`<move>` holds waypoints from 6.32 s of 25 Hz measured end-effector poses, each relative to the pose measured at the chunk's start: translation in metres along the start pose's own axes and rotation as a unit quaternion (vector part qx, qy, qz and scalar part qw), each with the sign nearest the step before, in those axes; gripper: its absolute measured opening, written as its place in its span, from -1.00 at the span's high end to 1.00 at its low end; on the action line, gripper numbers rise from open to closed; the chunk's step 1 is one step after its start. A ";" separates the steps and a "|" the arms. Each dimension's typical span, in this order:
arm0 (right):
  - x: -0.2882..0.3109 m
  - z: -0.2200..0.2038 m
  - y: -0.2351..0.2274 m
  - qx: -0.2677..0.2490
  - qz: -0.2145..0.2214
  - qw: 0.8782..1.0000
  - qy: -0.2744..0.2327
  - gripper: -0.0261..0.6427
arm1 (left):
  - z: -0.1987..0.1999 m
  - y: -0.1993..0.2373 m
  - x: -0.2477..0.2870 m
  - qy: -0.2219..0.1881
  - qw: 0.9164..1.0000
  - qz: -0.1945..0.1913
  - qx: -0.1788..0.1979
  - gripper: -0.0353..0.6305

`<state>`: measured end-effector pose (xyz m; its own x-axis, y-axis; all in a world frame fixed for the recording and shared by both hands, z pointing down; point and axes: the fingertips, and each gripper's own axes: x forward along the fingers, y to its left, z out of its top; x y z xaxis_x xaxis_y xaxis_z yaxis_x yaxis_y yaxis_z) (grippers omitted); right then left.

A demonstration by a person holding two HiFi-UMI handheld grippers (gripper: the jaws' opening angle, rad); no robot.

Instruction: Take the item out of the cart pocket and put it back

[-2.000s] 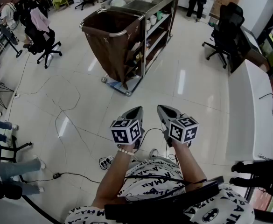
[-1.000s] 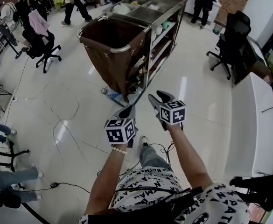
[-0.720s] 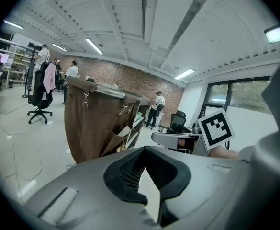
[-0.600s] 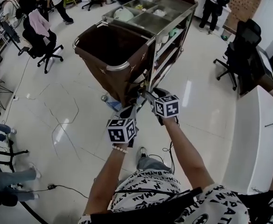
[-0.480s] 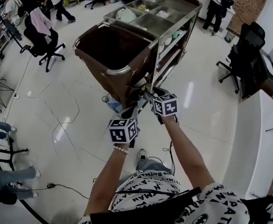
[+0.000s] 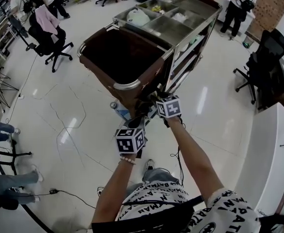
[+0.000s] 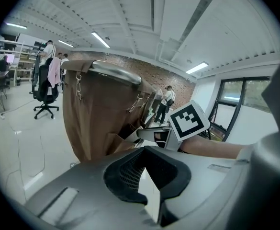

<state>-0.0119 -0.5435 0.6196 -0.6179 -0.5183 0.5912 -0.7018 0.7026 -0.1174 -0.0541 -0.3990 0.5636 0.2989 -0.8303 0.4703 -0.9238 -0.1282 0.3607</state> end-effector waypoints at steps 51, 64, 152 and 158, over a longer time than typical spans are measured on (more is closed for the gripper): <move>-0.388 -0.165 0.269 0.038 -0.099 0.985 -0.134 0.67 | -0.139 -0.095 -0.295 -0.046 0.992 -0.116 -0.021 0.88; -0.397 -0.164 0.272 0.041 -0.092 0.984 -0.145 0.67 | -0.138 -0.106 -0.298 -0.058 0.991 -0.117 -0.006 0.89; -0.046 0.005 0.050 -0.054 -0.048 0.996 -0.050 0.37 | -0.019 0.037 -0.093 -0.016 1.000 -0.002 -0.022 0.88; -0.162 0.002 0.123 -0.026 -0.035 0.991 -0.127 0.62 | -0.048 0.018 -0.160 -0.035 0.999 -0.036 -0.014 0.88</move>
<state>0.0014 -0.3735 0.5078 -0.6417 -0.6681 0.3766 -0.7314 0.6808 -0.0386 -0.1068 -0.2423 0.5338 0.3464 -0.8553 0.3854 -0.8932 -0.1752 0.4141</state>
